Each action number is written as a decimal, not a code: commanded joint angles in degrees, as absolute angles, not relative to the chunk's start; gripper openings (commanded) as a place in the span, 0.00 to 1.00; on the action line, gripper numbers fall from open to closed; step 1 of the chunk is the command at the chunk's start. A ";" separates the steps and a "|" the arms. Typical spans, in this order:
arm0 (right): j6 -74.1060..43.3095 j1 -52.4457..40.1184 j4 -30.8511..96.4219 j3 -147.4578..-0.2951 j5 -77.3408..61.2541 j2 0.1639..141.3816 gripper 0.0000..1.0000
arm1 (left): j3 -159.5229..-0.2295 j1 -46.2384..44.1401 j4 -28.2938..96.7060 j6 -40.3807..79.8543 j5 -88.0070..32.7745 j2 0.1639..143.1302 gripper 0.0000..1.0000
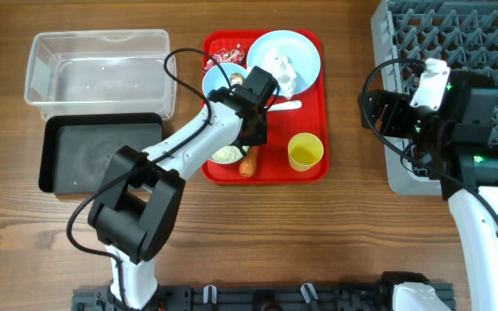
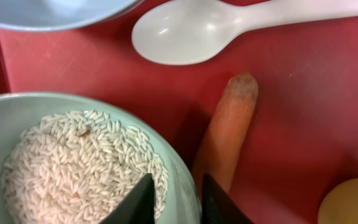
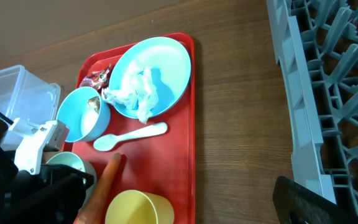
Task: Sort waste into correct bins and load items into the dishwasher rack
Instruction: 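Grasp the green rice bowl rim with the left gripper and lift, then carry the green bowl left over the black tray, then tip the green bowl to pour rice onto the black tray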
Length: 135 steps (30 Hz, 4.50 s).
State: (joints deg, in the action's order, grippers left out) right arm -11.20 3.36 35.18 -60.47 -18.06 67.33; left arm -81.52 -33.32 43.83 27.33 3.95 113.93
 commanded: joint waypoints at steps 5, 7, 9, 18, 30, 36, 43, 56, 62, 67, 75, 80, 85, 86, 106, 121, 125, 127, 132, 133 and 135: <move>-10.70 3.18 35.05 -61.78 -19.38 67.79 1.00 | -81.65 -33.15 45.74 27.42 5.02 114.76 0.04; -10.72 3.18 35.07 -61.78 -19.38 67.79 1.00 | -81.65 -33.15 45.80 27.42 5.02 114.76 0.04; -10.72 3.18 35.09 -61.78 -19.38 67.79 1.00 | -81.67 -33.15 46.17 27.40 5.04 114.76 0.04; -10.72 3.18 34.85 -61.78 -19.40 67.79 1.00 | -84.03 -31.75 52.29 27.38 5.04 111.04 0.04; -10.63 3.18 35.00 -61.78 -19.33 67.79 1.00 | -85.17 -27.81 56.86 27.42 4.99 102.28 0.04; -10.57 3.18 35.03 -61.78 -19.33 67.79 1.00 | -85.19 -26.26 58.83 27.44 4.99 98.65 0.04; -10.55 3.18 34.98 -61.78 -19.33 67.79 1.00 | -85.17 -22.09 61.14 27.42 2.79 93.73 0.04; -10.48 3.18 35.03 -61.78 -19.29 67.79 1.00 | -84.64 -2.13 65.17 18.15 -9.32 91.83 0.04; -10.48 3.18 35.07 -61.78 -19.11 67.79 1.00 | -83.70 6.42 65.12 11.66 -18.46 91.83 0.04; -10.55 3.18 35.59 -61.78 -17.98 67.79 1.00 | -80.51 16.51 64.64 3.40 -30.74 91.83 0.04; -10.52 3.18 36.10 -61.78 -16.32 67.79 1.00 | -74.98 27.99 63.94 -6.66 -45.47 91.83 0.04; -10.52 3.18 36.10 -61.78 -15.35 67.79 1.00 | -71.92 30.59 60.73 -8.82 -47.55 91.83 0.04; -10.48 3.18 36.14 -61.78 -13.28 67.79 1.00 | -68.34 32.73 54.52 -8.58 -52.42 91.83 0.04; -10.48 3.18 36.21 -61.78 -13.30 67.79 1.00 | -67.88 33.17 53.93 -8.58 -53.32 91.83 0.04; -10.50 3.18 37.12 -61.78 -13.30 67.79 1.00 | -64.71 45.87 51.42 -10.37 -74.54 91.94 0.04; -10.50 3.18 37.60 -61.78 -13.28 67.79 1.00 | -56.66 48.27 45.95 -10.31 -77.38 92.31 0.04; -10.52 3.18 37.60 -61.78 -13.30 67.79 1.00 | -55.07 48.88 44.18 -10.33 -79.79 93.41 0.04; -10.52 3.18 37.63 -61.78 -13.30 67.79 1.00 | -55.07 48.88 43.70 -10.33 -81.14 94.08 0.04; -10.52 3.18 37.63 -61.78 -13.30 67.79 1.00 | -55.07 48.88 41.54 -10.33 -89.69 95.50 0.04; -10.52 3.18 37.63 -61.78 -13.30 67.79 1.00 | -55.07 48.88 41.50 -9.87 -90.32 95.66 0.04; -10.50 3.18 37.63 -61.78 -13.30 67.79 1.00 | -55.00 48.88 41.56 -10.11 -90.32 95.66 0.04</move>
State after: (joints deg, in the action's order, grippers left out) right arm -11.18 3.36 37.54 -60.47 -14.28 67.40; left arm -55.27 48.56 41.71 -9.19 -84.31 95.04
